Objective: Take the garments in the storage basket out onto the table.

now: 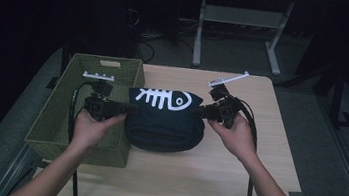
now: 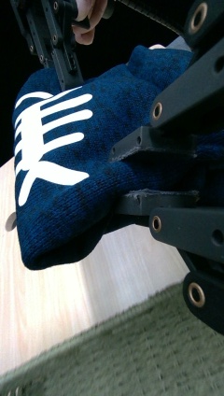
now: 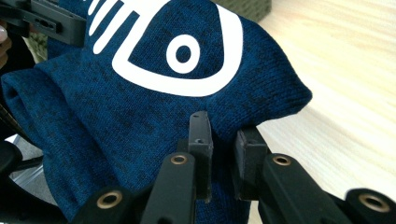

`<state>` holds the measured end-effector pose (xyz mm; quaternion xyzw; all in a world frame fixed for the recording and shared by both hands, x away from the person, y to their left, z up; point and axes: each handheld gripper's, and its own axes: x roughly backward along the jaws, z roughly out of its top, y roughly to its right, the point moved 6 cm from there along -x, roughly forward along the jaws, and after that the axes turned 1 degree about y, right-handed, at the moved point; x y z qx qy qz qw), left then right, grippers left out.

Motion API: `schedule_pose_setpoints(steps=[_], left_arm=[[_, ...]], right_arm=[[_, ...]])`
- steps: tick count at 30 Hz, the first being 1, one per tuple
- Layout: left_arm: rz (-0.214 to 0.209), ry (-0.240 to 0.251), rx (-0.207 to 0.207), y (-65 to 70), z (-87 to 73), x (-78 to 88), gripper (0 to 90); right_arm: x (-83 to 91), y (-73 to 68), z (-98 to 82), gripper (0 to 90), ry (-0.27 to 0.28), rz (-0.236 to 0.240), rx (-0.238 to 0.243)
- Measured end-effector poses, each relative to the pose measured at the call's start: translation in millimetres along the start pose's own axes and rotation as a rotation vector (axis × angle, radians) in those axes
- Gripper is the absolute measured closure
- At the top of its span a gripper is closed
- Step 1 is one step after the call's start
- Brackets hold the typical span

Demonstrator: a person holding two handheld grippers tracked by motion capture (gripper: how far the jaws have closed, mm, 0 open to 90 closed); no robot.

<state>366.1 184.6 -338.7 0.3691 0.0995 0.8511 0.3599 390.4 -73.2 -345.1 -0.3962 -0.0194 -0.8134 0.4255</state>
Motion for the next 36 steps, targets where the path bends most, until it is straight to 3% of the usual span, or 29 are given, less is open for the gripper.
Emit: schedule_pose_setpoints(steps=[18, 36], left_arm=[[0.057, 0.074, 0.048, -41.2, 11.3, 55.6, 76.6], [0.114, 0.111, 0.084, -80.1, 11.3, 102.1, 76.6]], right_arm=[[-36.6, -38.8, 57.8, 79.6, -0.016, 0.023, 0.087], [-77.6, -74.9, 96.2, 79.6, -0.033, 0.06, 0.131]])
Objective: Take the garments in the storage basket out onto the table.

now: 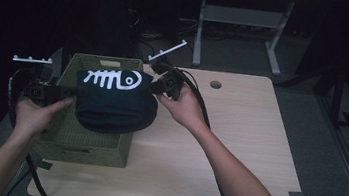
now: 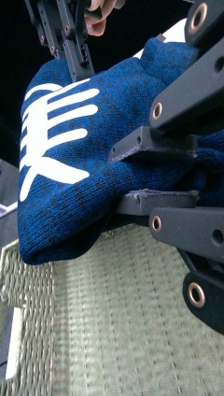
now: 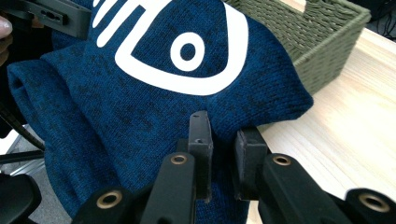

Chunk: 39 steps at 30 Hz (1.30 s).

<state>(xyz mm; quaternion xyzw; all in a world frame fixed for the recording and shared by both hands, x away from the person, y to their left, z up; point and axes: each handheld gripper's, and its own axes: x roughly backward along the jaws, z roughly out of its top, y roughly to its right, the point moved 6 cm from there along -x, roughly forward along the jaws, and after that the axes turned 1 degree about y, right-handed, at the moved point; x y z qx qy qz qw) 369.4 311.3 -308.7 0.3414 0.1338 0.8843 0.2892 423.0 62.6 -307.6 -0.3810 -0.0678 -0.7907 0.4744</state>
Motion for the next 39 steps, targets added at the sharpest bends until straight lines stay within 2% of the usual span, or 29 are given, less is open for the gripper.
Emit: schedule_pose_setpoints(steps=[10, 19, 25, 39], left_arm=[[0.024, 0.006, 0.025, -24.4, -3.8, 16.8, 76.6], [0.048, 0.005, 0.05, -53.0, -8.8, 28.6, 76.5], [0.064, -0.004, 0.067, -71.1, -12.9, 28.4, 76.5], [0.106, -0.07, 0.044, -104.5, -20.5, 12.4, 76.4]], right_arm=[[-28.1, -11.4, 13.8, 79.5, -0.022, 0.02, 0.006], [-57.8, -23.4, 25.7, 79.4, -0.045, 0.03, 0.017], [-79.5, -24.7, 27.4, 79.4, -0.066, 0.039, 0.004], [-118.9, -21.5, 20.9, 79.2, -0.106, 0.015, -0.019]])
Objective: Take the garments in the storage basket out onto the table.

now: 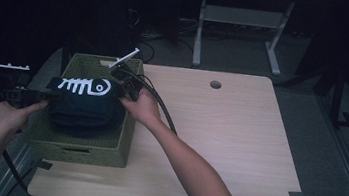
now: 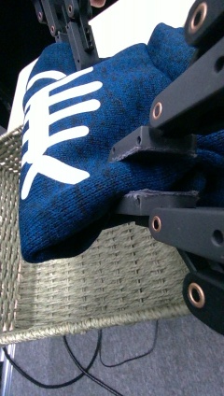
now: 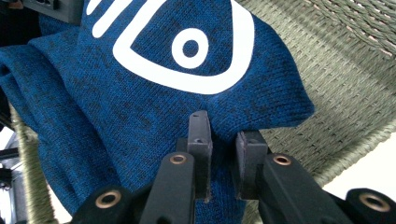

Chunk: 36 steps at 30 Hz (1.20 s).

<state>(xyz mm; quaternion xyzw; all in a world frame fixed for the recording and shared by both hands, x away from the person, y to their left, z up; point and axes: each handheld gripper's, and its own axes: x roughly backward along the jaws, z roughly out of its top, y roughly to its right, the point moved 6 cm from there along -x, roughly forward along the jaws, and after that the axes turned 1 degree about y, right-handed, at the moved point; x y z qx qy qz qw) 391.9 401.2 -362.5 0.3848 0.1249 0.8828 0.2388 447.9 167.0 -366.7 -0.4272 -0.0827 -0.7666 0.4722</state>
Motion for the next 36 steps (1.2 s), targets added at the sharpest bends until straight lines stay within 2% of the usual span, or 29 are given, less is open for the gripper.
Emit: schedule_pose_setpoints(steps=[10, 17, 30, 34, 36], left_arm=[[0.028, -0.048, -0.027, -10.5, -5.0, -17.6, 75.9], [0.047, -0.08, -0.052, -14.5, -7.2, -28.1, 75.4], [0.07, -0.124, -0.069, -23.4, -12.7, -42.9, 74.6], [0.095, -0.145, -0.093, -22.8, -12.0, -44.5, 73.5], [0.119, -0.158, -0.1, -23.5, -11.9, -45.3, 70.7]], right_arm=[[-19.5, 8.8, -8.6, 78.9, -0.027, -0.019, -0.018], [-25.7, 12.1, -12.5, 78.0, -0.048, -0.04, -0.014], [-37.8, 15.7, -17.8, 77.0, -0.08, -0.067, -0.012], [-41.2, 17.8, -19.6, 75.6, -0.087, -0.073, -0.016], [-41.6, 18.1, -19.8, 70.4, -0.09, -0.087, -0.013]])
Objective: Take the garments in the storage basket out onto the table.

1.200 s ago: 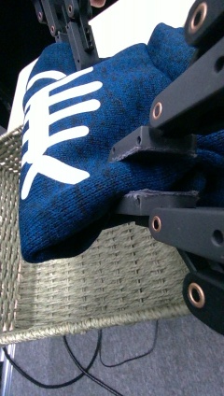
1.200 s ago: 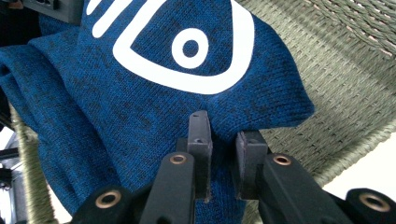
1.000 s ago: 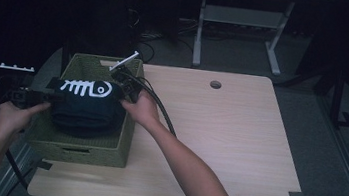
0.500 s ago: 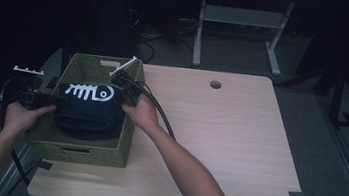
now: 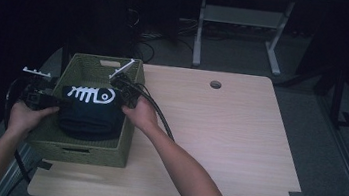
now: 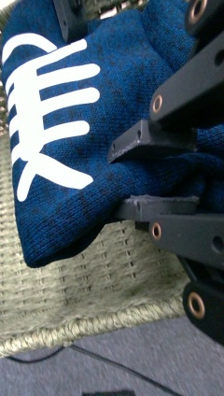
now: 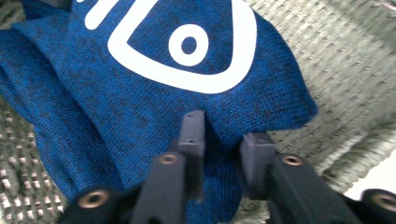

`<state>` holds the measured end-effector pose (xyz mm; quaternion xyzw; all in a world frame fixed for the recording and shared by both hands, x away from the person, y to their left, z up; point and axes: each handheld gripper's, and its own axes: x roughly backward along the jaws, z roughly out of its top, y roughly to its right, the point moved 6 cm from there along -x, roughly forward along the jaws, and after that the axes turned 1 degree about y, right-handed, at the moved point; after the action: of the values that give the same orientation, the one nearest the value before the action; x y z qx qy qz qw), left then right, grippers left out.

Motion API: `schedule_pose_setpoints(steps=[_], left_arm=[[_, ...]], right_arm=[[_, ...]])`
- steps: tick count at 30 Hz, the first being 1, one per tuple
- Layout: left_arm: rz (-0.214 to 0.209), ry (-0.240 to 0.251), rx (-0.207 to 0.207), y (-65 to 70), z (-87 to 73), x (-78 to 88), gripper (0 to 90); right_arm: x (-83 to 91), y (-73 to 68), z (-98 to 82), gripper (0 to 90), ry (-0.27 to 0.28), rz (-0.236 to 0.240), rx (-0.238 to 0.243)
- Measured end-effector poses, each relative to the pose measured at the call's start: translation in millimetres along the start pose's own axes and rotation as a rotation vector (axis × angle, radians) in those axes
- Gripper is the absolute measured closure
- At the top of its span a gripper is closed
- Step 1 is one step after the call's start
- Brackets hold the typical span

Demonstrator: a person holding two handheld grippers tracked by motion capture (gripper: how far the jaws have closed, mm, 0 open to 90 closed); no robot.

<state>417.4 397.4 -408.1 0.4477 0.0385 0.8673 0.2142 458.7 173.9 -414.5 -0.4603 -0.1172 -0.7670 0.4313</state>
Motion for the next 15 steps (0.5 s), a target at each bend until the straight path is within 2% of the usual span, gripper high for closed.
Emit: schedule_pose_setpoints(steps=[2, 7, 9, 15], left_arm=[[0.016, 0.002, 0.003, -1.5, 0.1, 0.0, 67.6], [0.024, 0.028, 0.025, -6.3, 0.0, 5.6, 64.7], [0.011, 0.052, 0.038, -6.2, 1.3, 9.9, 64.3], [0.005, 0.085, 0.032, 2.5, 5.2, 21.3, 63.9]], right_arm=[[1.1, 0.8, 0.0, 64.7, -0.001, -0.031, 0.002], [9.4, 2.6, 2.7, 59.7, 0.03, -0.043, -0.01], [13.8, 3.0, 4.3, 58.6, 0.049, -0.034, -0.013], [27.1, 3.4, 6.9, 55.9, 0.088, -0.014, -0.013]])
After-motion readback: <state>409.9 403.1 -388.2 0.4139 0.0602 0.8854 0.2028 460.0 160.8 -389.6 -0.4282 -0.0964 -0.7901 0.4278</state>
